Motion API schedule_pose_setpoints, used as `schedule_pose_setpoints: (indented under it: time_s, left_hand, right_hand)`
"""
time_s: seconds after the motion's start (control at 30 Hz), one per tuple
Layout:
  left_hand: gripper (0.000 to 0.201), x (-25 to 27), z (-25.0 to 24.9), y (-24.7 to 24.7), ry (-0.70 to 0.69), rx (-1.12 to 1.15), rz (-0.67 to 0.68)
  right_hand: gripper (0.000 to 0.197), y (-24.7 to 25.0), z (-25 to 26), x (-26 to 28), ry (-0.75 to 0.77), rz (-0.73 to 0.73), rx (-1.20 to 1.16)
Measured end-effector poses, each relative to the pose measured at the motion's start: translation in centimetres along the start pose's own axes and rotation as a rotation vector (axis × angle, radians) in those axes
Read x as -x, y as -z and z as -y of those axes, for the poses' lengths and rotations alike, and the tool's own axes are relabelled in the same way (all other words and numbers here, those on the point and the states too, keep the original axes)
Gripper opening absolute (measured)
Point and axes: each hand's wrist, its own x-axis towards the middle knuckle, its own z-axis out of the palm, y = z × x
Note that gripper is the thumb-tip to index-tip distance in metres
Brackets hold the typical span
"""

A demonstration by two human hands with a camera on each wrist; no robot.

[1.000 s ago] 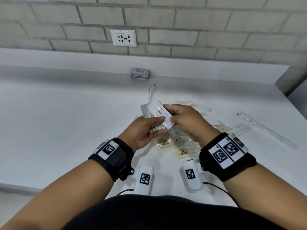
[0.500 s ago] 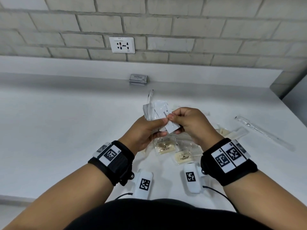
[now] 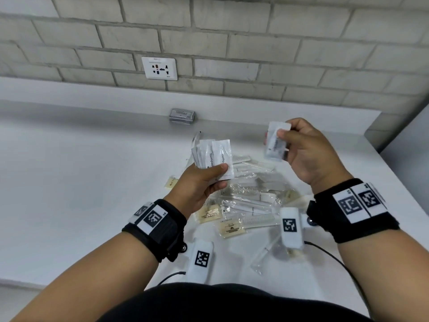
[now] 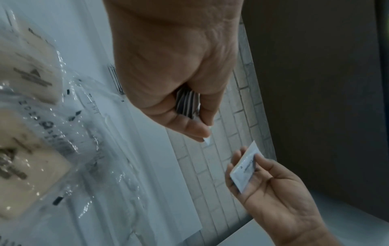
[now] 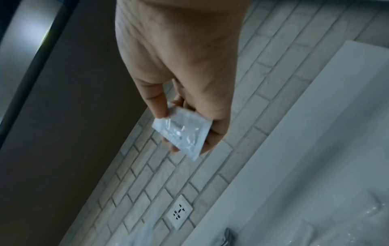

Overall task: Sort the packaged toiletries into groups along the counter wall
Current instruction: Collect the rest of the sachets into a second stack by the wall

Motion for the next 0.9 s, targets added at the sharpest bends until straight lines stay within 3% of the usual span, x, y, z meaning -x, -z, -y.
schedule_pose_setpoints:
  time_s: [0.07, 0.2, 0.33, 0.43, 0.53, 0.73, 0.9]
  left_hand:
    - [0.012, -0.2, 0.3, -0.7, 0.008, -0.022, 0.003]
    - [0.013, -0.3, 0.9, -2.2, -0.022, -0.099, 0.008]
    - [0.008, -0.3, 1.4, -3.4, -0.04, -0.032, 0.001]
    - [0.015, -0.3, 1.7, -4.5, -0.057, 0.033, 0.03]
    - [0.025, -0.2, 2.0, -5.6, -0.079, 0.006, 0.056]
    - [0.024, 0.0, 2.3, -6.0, 0.002, -0.042, 0.066]
    - [0.023, 0.3, 1.8, -5.8, 0.068, 0.004, 0.059]
  right_hand:
    - [0.018, 0.3, 0.3, -0.4, -0.021, 0.017, -0.017]
    - [0.017, -0.8, -0.5, -0.9, -0.021, 0.007, 0.243]
    - [0.015, -1.6, -1.2, -1.5, -0.084, -0.072, 0.166]
    - [0.017, -2.5, -2.9, -1.0, -0.162, -0.1, 0.155]
    - [0.023, -3.0, -4.5, -0.1, -0.128, -0.16, 0.226]
    - [0.049, -1.8, -5.2, 1.0, -0.149, -0.01, 0.193]
    - [0.006, 0.6, -4.3, 0.0, -0.07, -0.071, 0.208]
